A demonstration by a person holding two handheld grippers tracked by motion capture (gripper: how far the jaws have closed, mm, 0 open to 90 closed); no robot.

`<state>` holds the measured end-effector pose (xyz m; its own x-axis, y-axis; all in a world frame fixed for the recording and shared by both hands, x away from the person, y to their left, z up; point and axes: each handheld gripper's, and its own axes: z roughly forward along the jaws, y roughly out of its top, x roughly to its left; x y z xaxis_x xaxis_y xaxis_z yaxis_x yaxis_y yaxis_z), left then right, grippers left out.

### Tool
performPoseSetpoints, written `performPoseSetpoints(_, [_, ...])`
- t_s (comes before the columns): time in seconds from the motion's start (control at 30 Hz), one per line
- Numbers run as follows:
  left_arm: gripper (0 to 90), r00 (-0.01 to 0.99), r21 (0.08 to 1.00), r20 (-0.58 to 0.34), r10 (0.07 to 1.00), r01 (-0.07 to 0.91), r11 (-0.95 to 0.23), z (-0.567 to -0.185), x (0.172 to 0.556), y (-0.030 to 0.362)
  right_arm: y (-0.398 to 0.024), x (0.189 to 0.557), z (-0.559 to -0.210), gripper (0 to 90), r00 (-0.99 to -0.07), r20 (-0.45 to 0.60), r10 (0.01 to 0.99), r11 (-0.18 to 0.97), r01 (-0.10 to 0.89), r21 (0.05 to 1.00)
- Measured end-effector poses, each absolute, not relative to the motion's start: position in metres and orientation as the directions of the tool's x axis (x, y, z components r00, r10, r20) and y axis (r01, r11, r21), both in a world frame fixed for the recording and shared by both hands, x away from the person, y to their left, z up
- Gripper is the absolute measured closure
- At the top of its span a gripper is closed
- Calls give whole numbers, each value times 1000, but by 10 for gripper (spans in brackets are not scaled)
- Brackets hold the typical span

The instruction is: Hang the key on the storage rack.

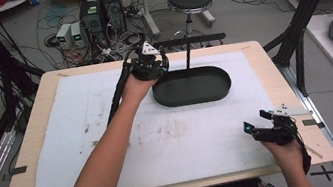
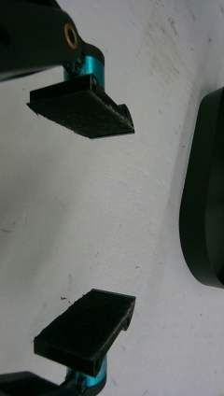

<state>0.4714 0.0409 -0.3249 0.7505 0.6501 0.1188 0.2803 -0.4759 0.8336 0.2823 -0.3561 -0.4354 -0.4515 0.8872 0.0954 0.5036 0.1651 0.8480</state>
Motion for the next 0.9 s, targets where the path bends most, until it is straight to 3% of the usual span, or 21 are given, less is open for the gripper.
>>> performPoseSetpoints(0.07, [653, 749, 836, 107, 654, 288, -467, -328, 468, 45, -355, 283, -436, 162, -454, 91, 886, 170, 503, 848])
performPoseSetpoints(0.17, [549, 748, 841, 80, 658, 304, -447, -331, 462, 56, -353, 283, -436, 162, -455, 94, 885, 171, 508, 844])
performPoseSetpoints(0.47, [421, 773, 846, 29, 634, 319, -428, -335, 445, 81, -349, 292, -435, 162, -453, 101, 886, 161, 503, 849])
performPoseSetpoints(0.9, [361, 768, 864, -28, 640, 340, -371, -362, 403, 136, -340, 310, -435, 162, -459, 106, 882, 163, 509, 845])
